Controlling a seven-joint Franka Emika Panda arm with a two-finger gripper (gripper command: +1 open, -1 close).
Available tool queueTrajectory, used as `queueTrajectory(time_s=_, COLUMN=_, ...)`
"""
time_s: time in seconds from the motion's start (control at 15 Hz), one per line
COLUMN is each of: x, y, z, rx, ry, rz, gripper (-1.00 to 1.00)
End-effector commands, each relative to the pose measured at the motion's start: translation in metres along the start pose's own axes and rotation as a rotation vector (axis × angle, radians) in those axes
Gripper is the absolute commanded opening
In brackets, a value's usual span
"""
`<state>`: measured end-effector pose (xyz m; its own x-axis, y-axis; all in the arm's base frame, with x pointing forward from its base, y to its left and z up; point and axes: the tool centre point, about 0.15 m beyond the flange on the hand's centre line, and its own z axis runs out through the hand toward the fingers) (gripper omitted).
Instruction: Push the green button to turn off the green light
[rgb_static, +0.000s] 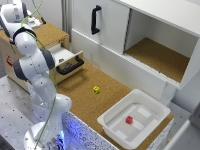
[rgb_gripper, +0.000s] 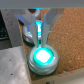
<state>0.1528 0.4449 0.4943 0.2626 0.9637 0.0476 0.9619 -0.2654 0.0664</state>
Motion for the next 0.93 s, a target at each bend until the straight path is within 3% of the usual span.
queueTrajectory(time_s=0.0, x=0.004, y=0.016, z=0.033, rx=0.052, ry=0.018, rz=0.047, gripper=-1.0)
queueTrajectory(time_s=0.47, x=0.006, y=0.016, z=0.066, rx=0.066, ry=-0.049, rz=0.029, gripper=-1.0)
queueTrajectory(time_s=0.8, x=-0.019, y=0.055, z=-0.03, rx=-0.047, ry=0.057, rz=0.16, gripper=-1.0)
queueTrajectory(time_s=0.87, x=-0.021, y=0.06, z=-0.043, rx=-0.065, ry=0.055, rz=0.169, gripper=1.0)
